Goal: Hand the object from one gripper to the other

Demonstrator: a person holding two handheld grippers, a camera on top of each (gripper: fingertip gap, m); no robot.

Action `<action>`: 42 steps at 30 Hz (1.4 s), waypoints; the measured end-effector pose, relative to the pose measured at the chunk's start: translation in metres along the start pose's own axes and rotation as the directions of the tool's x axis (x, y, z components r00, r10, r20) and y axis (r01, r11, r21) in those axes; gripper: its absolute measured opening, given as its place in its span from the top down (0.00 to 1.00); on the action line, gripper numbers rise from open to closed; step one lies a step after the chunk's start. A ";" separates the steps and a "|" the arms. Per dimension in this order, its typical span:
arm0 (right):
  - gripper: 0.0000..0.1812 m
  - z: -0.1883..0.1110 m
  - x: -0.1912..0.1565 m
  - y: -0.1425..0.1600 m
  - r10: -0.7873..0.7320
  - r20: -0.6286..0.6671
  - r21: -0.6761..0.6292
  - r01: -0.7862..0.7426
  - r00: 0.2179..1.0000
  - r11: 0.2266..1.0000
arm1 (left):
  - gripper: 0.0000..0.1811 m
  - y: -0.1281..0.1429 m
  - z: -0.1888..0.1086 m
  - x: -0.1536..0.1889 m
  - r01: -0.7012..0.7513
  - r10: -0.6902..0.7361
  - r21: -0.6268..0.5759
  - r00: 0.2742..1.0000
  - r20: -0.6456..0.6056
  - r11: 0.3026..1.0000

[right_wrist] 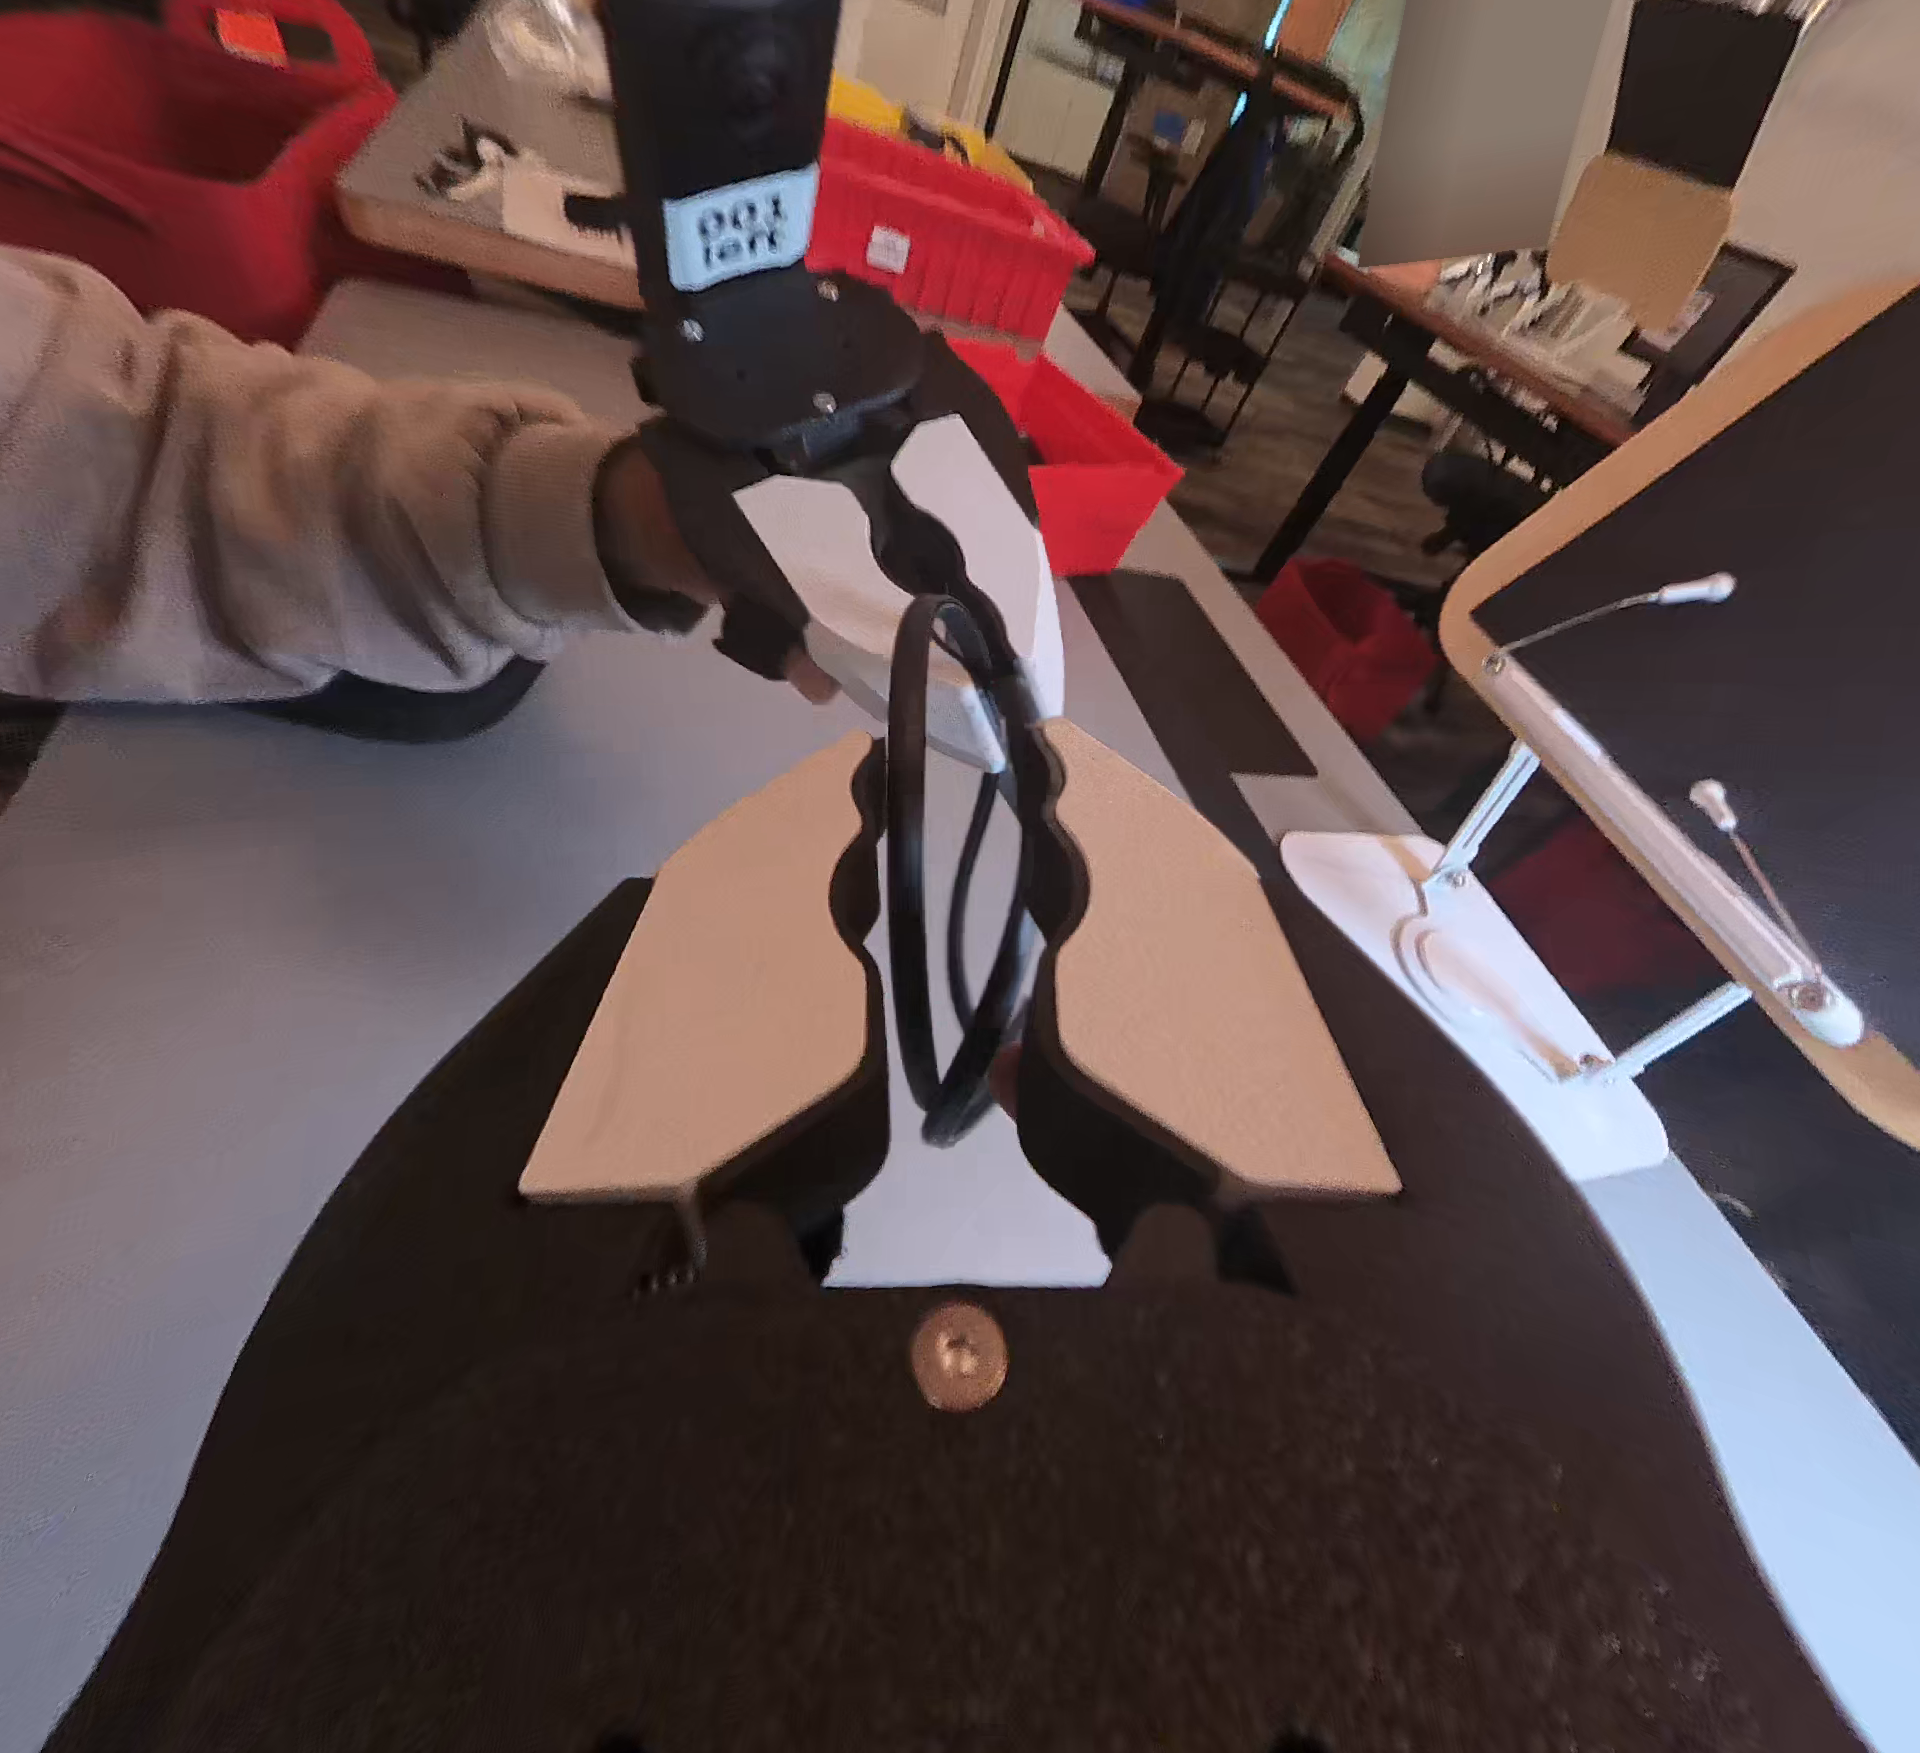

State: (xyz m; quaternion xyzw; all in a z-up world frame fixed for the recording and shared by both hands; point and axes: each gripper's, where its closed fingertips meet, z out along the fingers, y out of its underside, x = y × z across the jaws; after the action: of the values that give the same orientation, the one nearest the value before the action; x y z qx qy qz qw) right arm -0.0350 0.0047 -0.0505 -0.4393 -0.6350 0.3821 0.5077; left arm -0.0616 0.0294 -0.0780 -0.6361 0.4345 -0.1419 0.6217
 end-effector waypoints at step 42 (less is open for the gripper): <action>0.58 0.038 -0.102 0.036 0.195 0.511 -0.165 -0.128 0.837 0.978 | 0.95 -0.068 -0.062 0.105 0.479 -0.051 0.259 0.542 -0.839 0.839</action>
State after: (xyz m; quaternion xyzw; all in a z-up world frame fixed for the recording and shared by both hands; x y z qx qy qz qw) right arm -0.0562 -0.0812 -0.1230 -0.4010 -0.7324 0.4887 0.2529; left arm -0.0195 -0.0987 -0.0417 -0.3946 0.5150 -0.6078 0.4578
